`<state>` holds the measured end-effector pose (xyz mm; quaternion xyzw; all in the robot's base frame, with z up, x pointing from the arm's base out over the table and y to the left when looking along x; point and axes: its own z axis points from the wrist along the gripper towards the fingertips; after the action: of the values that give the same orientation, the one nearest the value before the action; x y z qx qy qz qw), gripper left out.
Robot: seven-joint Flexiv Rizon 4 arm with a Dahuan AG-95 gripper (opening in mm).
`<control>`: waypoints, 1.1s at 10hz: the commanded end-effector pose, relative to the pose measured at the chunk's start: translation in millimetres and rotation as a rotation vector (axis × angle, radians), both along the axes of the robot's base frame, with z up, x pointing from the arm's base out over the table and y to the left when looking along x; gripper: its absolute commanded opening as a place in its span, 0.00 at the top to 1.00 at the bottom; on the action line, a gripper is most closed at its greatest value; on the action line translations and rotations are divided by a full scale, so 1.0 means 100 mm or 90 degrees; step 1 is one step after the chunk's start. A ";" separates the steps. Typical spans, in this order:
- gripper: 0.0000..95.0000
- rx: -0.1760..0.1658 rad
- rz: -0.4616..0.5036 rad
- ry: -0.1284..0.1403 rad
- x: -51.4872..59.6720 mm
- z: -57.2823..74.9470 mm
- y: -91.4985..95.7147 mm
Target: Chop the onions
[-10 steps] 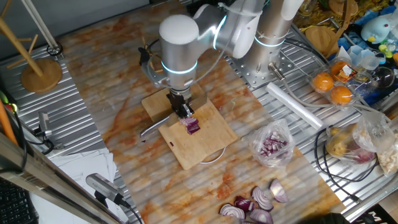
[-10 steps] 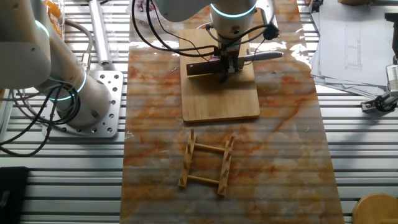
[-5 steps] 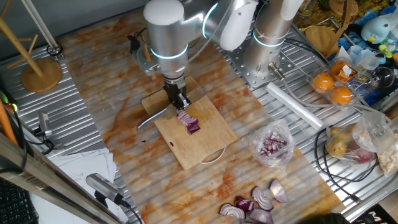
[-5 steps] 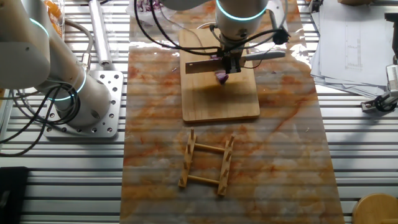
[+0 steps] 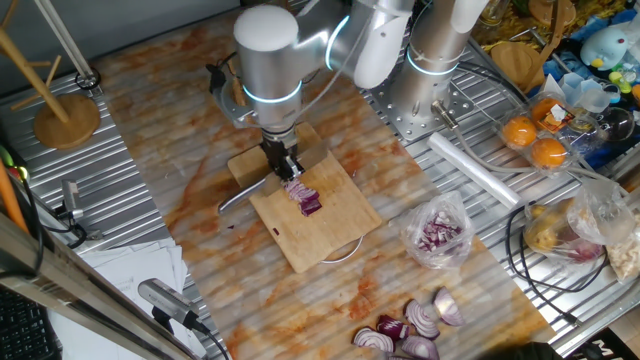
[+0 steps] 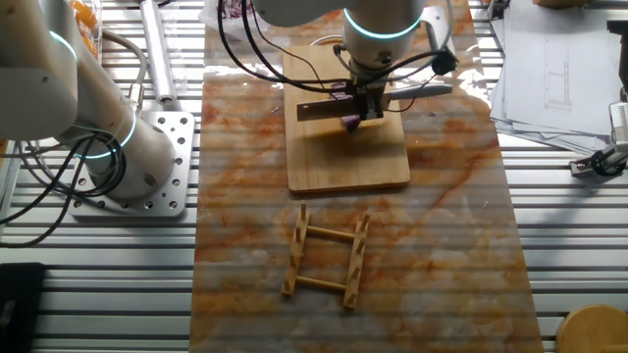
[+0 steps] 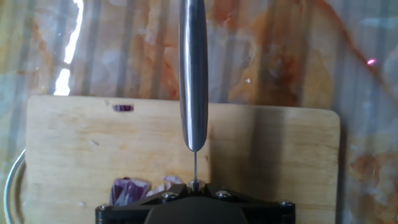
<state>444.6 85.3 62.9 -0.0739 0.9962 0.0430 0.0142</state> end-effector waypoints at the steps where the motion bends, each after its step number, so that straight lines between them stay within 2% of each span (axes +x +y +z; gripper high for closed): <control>1: 1.00 0.001 0.002 0.003 0.02 -0.04 0.00; 4: 1.00 0.001 0.000 -0.001 -0.01 -0.15 0.02; 7: 1.00 0.000 -0.003 0.000 0.02 -0.19 0.05; 9: 1.00 -0.010 -0.004 -0.004 0.03 -0.28 0.08; 11: 1.00 -0.009 -0.001 -0.013 0.01 -0.39 0.08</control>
<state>445.2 91.7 45.2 -0.0747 0.9962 0.0355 0.0262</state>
